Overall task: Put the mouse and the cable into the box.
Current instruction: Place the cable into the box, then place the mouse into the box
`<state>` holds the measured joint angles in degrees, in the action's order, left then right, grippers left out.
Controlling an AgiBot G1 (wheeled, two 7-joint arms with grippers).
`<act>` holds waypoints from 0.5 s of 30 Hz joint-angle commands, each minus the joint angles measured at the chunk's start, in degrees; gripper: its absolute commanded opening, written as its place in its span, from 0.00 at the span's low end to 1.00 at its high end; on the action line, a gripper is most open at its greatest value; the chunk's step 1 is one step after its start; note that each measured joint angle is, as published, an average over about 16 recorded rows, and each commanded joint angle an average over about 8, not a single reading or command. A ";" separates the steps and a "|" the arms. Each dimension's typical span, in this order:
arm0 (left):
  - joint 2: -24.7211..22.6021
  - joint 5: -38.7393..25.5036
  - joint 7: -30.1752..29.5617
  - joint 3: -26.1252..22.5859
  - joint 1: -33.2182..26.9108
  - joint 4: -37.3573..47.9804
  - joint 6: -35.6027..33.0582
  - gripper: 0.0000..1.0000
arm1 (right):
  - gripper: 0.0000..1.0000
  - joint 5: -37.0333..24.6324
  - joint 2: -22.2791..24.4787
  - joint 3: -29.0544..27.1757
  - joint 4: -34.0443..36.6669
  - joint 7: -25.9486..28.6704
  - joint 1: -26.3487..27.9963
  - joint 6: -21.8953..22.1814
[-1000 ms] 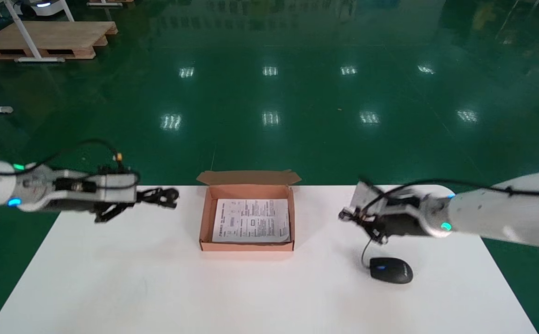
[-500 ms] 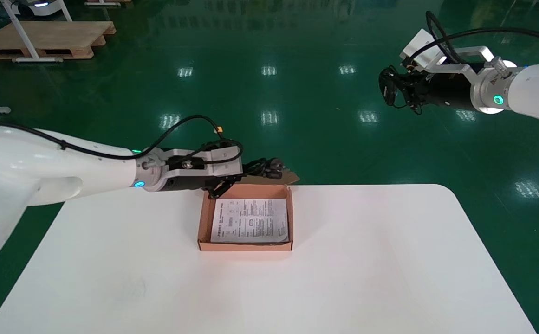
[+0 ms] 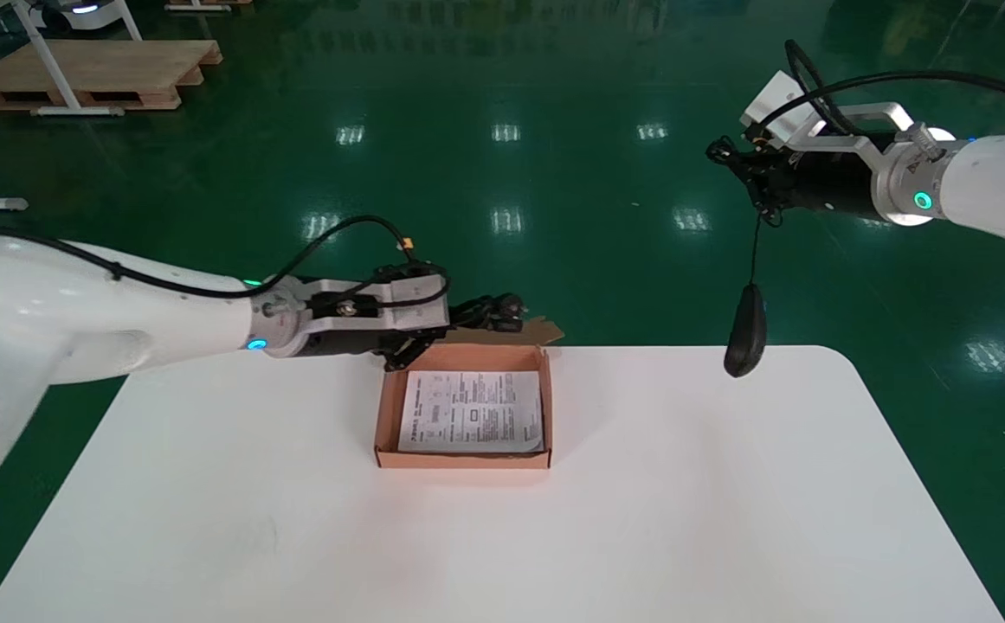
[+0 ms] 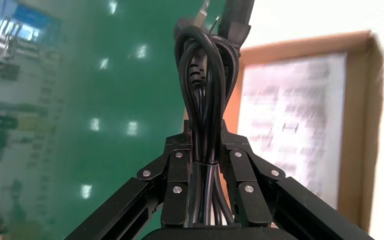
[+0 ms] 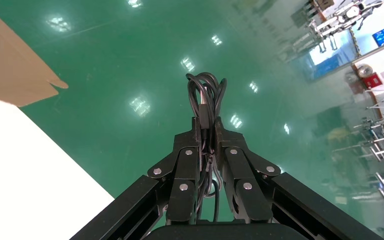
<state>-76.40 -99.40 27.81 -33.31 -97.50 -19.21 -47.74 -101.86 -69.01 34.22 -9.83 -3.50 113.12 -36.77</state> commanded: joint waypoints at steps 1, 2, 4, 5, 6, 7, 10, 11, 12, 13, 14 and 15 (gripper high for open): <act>-0.41 0.05 0.31 0.33 0.28 -0.26 0.73 0.00 | 0.00 0.00 0.01 -0.01 0.01 0.01 0.02 0.01; -0.85 0.42 1.31 0.05 1.38 -1.11 1.89 0.00 | 0.00 0.00 0.01 -0.01 0.01 0.01 0.02 0.01; -1.66 1.37 3.43 -0.92 3.77 -2.97 4.24 0.00 | 0.00 0.00 0.01 -0.01 0.01 0.01 0.02 0.01; -1.94 1.93 4.58 -1.70 4.98 -3.97 5.31 0.00 | 0.00 0.00 0.01 -0.01 0.01 0.01 0.02 0.01; -2.13 2.46 5.74 -2.67 6.10 -4.97 6.25 0.00 | 0.00 0.00 0.01 -0.01 0.01 0.01 0.02 0.01; -2.20 3.05 6.73 -3.70 7.07 -5.84 7.06 0.00 | 0.00 0.00 0.01 -0.01 0.01 0.01 0.02 0.01; -2.25 4.80 8.91 -7.08 8.86 -7.46 9.47 0.00 | 0.00 0.00 0.01 -0.01 0.01 0.01 0.02 0.01; -2.22 5.33 9.43 -8.18 9.08 -7.67 10.24 0.00 | 0.00 0.00 0.01 -0.01 0.01 0.01 0.02 0.01; -2.20 5.85 9.87 -9.23 9.18 -7.75 11.00 0.00 | 0.00 0.00 0.01 -0.01 0.01 0.01 0.02 0.01; -2.16 6.36 10.19 -10.15 9.15 -7.70 11.73 0.00 | 0.00 0.00 0.01 -0.01 0.01 0.01 0.02 0.01; -2.13 6.87 10.47 -11.04 9.09 -7.55 12.46 0.00 | 0.00 0.00 0.01 -0.01 0.01 0.01 0.02 0.01; -2.10 7.36 10.72 -11.90 8.99 -7.33 13.15 0.00 | 0.00 0.00 0.01 -0.01 0.01 0.01 0.02 0.01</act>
<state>-78.50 -92.19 38.36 -44.82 -88.68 -26.14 -35.12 -101.85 -69.00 34.21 -9.83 -3.49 113.14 -36.76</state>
